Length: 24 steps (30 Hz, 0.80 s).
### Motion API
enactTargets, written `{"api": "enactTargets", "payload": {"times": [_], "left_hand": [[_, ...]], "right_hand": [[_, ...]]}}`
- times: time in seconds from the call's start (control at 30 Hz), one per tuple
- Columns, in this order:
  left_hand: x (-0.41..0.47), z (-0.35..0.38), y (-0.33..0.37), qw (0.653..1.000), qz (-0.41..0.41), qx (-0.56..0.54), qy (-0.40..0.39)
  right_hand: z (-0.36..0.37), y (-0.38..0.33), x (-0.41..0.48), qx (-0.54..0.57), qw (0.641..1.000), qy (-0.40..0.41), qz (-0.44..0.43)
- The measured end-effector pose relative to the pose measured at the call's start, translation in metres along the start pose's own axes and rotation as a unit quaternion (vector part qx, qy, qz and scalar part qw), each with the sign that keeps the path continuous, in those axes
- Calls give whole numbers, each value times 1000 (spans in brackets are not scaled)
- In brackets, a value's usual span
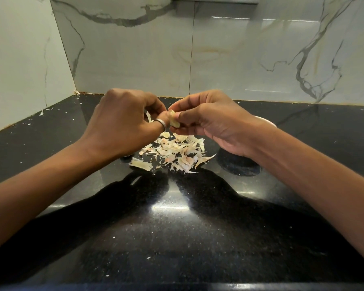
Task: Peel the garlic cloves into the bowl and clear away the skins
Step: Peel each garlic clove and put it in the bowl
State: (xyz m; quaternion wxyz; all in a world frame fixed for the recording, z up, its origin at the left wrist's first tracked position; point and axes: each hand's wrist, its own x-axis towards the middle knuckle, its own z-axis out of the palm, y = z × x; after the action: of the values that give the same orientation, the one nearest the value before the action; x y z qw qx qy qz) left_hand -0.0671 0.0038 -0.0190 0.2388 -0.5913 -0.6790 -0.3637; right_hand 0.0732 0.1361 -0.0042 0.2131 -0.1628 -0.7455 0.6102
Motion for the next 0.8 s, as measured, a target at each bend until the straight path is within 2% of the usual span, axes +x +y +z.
{"api": "enactTargets", "payload": {"times": [0.4,0.67,0.8], "left_hand": [[-2,2,4,999,-31,-32,-25],[0,1,-2,997,-63,-13,-32],[-1,2,0,998,-50,-19,-29]], "right_hand": [[3,4,1,-58,998,-8,-15],[2,0,-2,-33,999,-11,-14],[-1,-1,-4,-23,1000,-3,-9]]}}
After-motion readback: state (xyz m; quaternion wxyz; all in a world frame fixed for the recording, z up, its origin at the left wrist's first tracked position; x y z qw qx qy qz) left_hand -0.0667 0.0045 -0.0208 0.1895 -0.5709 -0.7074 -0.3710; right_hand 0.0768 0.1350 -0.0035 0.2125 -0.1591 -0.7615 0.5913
